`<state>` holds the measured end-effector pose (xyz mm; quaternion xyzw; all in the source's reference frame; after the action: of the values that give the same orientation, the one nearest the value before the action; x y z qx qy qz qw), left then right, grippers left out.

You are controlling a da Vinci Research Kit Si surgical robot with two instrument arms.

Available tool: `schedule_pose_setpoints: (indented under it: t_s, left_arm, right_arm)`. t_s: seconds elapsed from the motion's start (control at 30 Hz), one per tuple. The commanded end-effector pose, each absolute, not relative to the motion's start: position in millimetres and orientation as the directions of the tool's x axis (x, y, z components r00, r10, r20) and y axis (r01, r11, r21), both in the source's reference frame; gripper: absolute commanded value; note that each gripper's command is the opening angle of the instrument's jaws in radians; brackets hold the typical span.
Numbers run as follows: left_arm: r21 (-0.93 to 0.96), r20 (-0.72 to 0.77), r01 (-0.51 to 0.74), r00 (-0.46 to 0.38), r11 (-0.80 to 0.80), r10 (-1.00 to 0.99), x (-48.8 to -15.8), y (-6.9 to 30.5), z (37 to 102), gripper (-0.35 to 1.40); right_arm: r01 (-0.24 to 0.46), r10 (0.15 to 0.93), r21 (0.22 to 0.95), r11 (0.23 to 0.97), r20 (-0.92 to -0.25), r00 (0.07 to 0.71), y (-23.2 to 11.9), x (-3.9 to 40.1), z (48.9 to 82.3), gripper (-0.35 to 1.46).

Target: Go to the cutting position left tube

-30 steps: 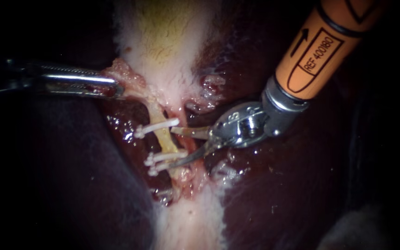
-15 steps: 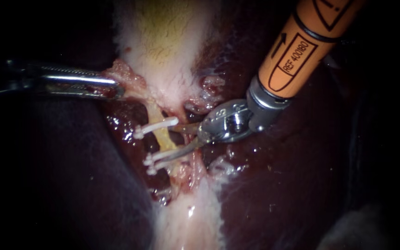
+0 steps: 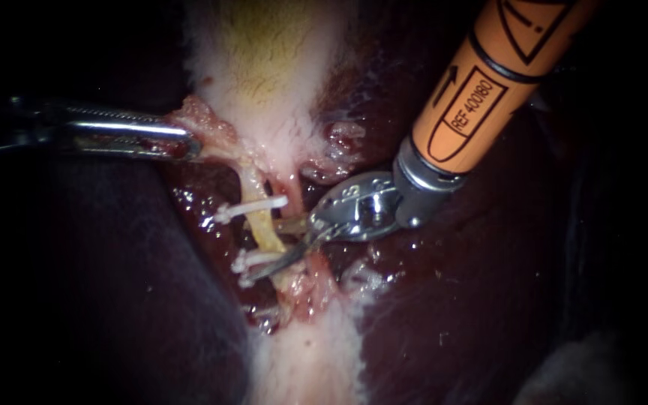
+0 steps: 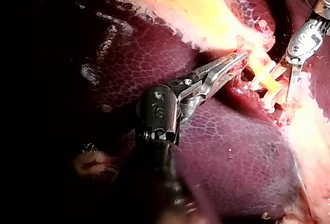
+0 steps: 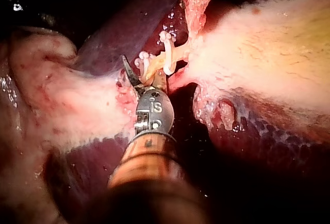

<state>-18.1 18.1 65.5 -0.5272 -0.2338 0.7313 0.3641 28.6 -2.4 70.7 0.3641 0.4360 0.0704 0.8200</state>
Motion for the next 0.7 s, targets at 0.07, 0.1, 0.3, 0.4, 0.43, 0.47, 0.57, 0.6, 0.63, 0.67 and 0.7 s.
schedule_pose_setpoints:
  t_s: [0.07, 0.1, 0.3, 0.4, 0.43, 0.47, 0.57, 0.6, 0.63, 0.67, 0.7]
  left_arm:
    - [-0.726, -0.601, -0.286, -0.179, -0.625, 0.779, -18.2, 18.0, 65.6, -0.35]
    - [-0.726, -0.601, -0.286, -0.179, -0.625, 0.779, -18.2, 18.1, 65.6, -0.35]
    - [-0.726, -0.601, -0.286, -0.179, -0.625, 0.779, -18.3, 18.1, 65.7, -0.35]
    - [-0.726, -0.601, -0.286, -0.179, -0.625, 0.779, -18.3, 18.1, 65.7, -0.35]
    - [-0.726, -0.601, -0.286, -0.179, -0.625, 0.779, -18.3, 18.1, 65.7, -0.35]
    - [-0.726, -0.601, -0.286, -0.179, -0.625, 0.779, -18.3, 18.2, 65.8, -0.35]
    - [-0.726, -0.601, -0.286, -0.179, -0.625, 0.779, -18.3, 18.2, 65.8, -0.35]
    - [-0.726, -0.601, -0.286, -0.179, -0.625, 0.779, -18.3, 18.2, 65.8, -0.35]
    - [-0.726, -0.601, -0.286, -0.179, -0.625, 0.779, -18.3, 18.2, 65.8, -0.35]
    - [-0.726, -0.601, -0.286, -0.179, -0.625, 0.779, -18.3, 18.2, 65.8, -0.35]
    - [-0.726, -0.601, -0.286, -0.179, -0.625, 0.779, -18.3, 18.2, 65.8, -0.35]
  right_arm:
    - [0.209, 0.439, 0.663, 0.719, -0.666, 0.602, -2.6, 29.0, 70.4, 1.30]
    - [0.213, 0.445, 0.667, 0.714, -0.667, 0.598, -2.8, 29.4, 70.3, 1.30]
    - [0.221, 0.492, 0.694, 0.686, -0.666, 0.561, -3.2, 30.9, 69.7, 1.30]
    - [0.215, 0.514, 0.706, 0.675, -0.659, 0.549, -3.3, 31.6, 69.7, 1.30]
    - [0.212, 0.520, 0.709, 0.673, -0.657, 0.546, -3.2, 31.8, 69.7, 1.30]
    - [0.206, 0.530, 0.712, 0.671, -0.655, 0.538, -3.2, 32.1, 69.7, 1.30]
    - [0.193, 0.552, 0.718, 0.668, -0.653, 0.518, -3.1, 32.9, 69.8, 1.30]
    - [0.190, 0.559, 0.722, 0.665, -0.650, 0.515, -3.0, 33.1, 69.9, 1.30]
    - [0.184, 0.568, 0.725, 0.663, -0.648, 0.507, -3.0, 33.4, 70.0, 1.30]
    - [0.183, 0.570, 0.726, 0.663, -0.648, 0.504, -3.0, 33.7, 70.0, 1.30]
    - [0.177, 0.576, 0.729, 0.661, -0.645, 0.502, -3.0, 34.0, 70.1, 1.30]
